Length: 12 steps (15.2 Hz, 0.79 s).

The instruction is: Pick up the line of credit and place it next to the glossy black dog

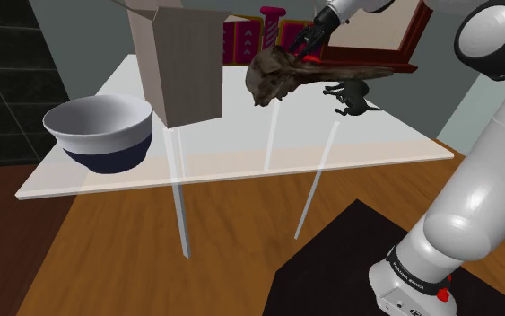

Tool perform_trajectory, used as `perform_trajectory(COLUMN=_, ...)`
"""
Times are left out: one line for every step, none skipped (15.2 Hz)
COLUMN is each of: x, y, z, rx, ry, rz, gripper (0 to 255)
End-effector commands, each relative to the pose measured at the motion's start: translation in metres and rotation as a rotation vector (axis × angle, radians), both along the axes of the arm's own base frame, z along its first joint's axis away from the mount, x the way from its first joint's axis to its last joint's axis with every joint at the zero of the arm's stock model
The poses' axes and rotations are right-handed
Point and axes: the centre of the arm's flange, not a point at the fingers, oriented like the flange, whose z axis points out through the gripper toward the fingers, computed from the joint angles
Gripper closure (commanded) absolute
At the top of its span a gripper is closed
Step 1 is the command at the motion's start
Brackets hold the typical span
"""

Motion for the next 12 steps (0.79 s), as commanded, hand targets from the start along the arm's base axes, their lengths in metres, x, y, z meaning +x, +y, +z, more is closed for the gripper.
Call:
perform_trajectory(x=0.000, y=-0.006, z=-0.037, rx=-0.115, ry=0.094, rz=0.012, gripper=255)
perform_trajectory(x=0.000, y=-0.006, z=-0.042, rx=-0.115, ry=0.094, rz=0.012, gripper=255)
perform_trajectory(x=0.000, y=-0.006, z=-0.047, rx=-0.115, ry=0.094, rz=0.012, gripper=255)
perform_trajectory(x=0.000, y=-0.006, z=-0.052, rx=-0.115, ry=0.094, rz=0.012, gripper=255)
perform_trajectory(x=0.000, y=-0.006, z=-0.058, rx=-0.115, ry=0.094, rz=0.012, gripper=255)
perform_trajectory(x=0.000, y=-0.006, z=-0.063, rx=-0.115, ry=0.094, rz=0.012, gripper=255)
perform_trajectory(x=0.000, y=-0.006, z=-0.068, rx=-0.115, ry=0.094, rz=0.012, gripper=255)
perform_trajectory(x=0.000, y=-0.006, z=-0.074, rx=-0.115, ry=0.094, rz=0.012, gripper=255)
perform_trajectory(x=0.000, y=-0.006, z=-0.079, rx=-0.115, ry=0.094, rz=0.012, gripper=255)
perform_trajectory(x=-0.012, y=-0.002, z=-0.008, rx=0.042, ry=-0.066, rz=-0.028, gripper=0)
perform_trajectory(x=-0.012, y=-0.002, z=-0.008, rx=0.042, ry=-0.066, rz=-0.028, gripper=0)
perform_trajectory(x=-0.016, y=-0.001, z=0.001, rx=-0.056, ry=-0.033, rz=-0.005, gripper=0)
